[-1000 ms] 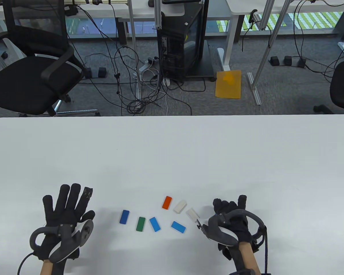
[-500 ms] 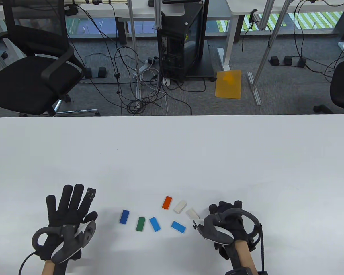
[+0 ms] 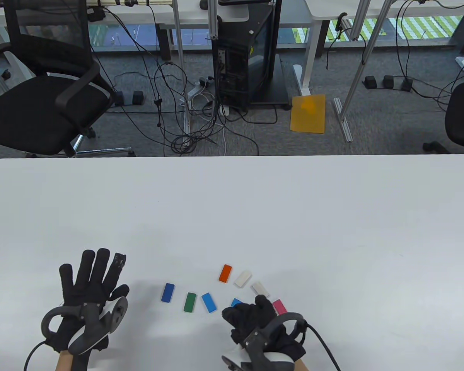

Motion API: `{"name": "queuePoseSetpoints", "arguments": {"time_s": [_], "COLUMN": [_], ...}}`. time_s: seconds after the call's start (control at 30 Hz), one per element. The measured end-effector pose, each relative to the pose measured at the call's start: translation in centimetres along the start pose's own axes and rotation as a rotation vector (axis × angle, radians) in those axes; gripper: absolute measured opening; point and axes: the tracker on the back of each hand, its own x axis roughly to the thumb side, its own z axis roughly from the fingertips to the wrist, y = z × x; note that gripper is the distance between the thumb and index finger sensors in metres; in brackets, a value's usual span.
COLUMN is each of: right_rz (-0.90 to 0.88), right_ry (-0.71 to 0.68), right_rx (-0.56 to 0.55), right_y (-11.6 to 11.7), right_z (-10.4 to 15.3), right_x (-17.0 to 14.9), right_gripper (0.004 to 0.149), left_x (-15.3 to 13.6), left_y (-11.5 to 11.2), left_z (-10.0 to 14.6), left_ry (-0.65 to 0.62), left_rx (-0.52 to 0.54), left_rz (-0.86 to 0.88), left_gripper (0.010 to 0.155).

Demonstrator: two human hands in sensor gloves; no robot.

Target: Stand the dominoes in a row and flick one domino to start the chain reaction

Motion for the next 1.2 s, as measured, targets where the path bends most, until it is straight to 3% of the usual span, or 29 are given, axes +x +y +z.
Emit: {"name": "queuePoseSetpoints", "arguments": {"time_s": [0.3,1.2], "right_rz": [-0.074,-0.046], "right_ry": [-0.051,-0.058], "right_rx": [0.009,0.041], "right_y": [0.8,0.8], "right_z": [-1.1,-1.4], "right_x": [2.9,2.9], "right_gripper": [0.076,0.078], "left_x": [-0.1,-0.1], "left_y": [0.0,0.1], "left_z": [0.0,0.0], "left_ry": [0.003,-0.001], "left_rx": [-0.004,-0.004], "left_rz": [0.0,-0.006], "left_gripper": [0.07,0.07]}}
